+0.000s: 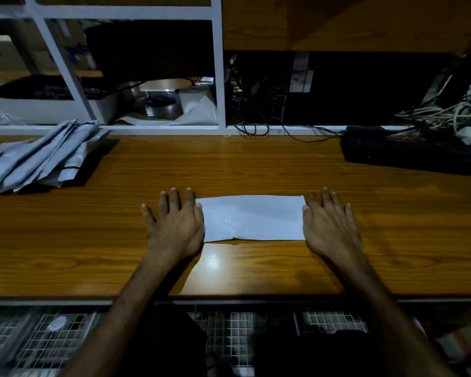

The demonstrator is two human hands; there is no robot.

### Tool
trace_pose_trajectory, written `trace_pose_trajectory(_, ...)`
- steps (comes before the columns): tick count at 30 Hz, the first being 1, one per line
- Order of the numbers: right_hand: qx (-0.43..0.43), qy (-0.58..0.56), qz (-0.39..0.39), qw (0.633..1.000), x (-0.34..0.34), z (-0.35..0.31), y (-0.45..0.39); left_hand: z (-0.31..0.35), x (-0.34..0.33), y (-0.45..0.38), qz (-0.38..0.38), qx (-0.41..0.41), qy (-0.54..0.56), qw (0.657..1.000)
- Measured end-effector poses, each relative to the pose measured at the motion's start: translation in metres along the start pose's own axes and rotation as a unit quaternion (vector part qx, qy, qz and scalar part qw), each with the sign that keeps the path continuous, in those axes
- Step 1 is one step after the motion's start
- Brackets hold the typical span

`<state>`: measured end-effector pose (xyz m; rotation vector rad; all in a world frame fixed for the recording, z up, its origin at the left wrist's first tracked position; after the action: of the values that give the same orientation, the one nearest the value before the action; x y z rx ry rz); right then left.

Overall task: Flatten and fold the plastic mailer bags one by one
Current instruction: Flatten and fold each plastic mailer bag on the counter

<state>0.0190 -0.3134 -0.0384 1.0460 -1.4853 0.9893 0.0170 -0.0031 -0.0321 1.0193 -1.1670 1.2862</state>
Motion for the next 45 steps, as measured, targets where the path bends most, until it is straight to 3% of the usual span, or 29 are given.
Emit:
trace_pose_trajectory(9,0.0,-0.045,0.007,0.999,0.008,0.01,-0.002,-0.018,0.011,0.006,0.032,0.002,-0.002,0.999)
trace_pose_trajectory(13,0.003,-0.095,0.057,0.994,0.018,0.003,0.005,-0.009,0.022,0.008,0.115,-0.032,0.021,0.993)
trace_pose_trajectory(16,0.061,-0.146,0.072,0.985,0.025,-0.026,0.014,0.018,0.028,0.007,0.153,-0.064,0.047,0.985)
trace_pose_trajectory(21,0.19,-0.172,0.02,0.966,0.013,-0.08,0.027,0.074,0.028,-0.005,0.127,-0.126,0.019,0.984)
trace_pose_trajectory(28,0.228,-0.103,-0.017,0.968,0.001,-0.083,0.031,0.113,-0.011,-0.008,0.052,-0.18,-0.014,0.982)
trace_pose_trajectory(35,0.193,-0.026,-0.031,0.98,-0.003,-0.075,0.027,0.104,-0.02,-0.003,0.036,-0.125,-0.018,0.991)
trace_pose_trajectory(45,0.115,-0.02,-0.039,0.992,-0.005,-0.057,0.018,0.091,-0.023,-0.001,0.033,-0.083,-0.003,0.996)
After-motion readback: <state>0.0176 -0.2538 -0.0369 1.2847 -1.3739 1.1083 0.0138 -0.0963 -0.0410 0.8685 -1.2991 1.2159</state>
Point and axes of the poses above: each hand's wrist, its own y-axis away from the middle knuckle, its own x-axis out of the back of the hand, z = x × y, the point moved 5 cm from there along -y, towards the middle knuckle, and after that the axes turned 8 degrees about -x, right-handed, at the moved point
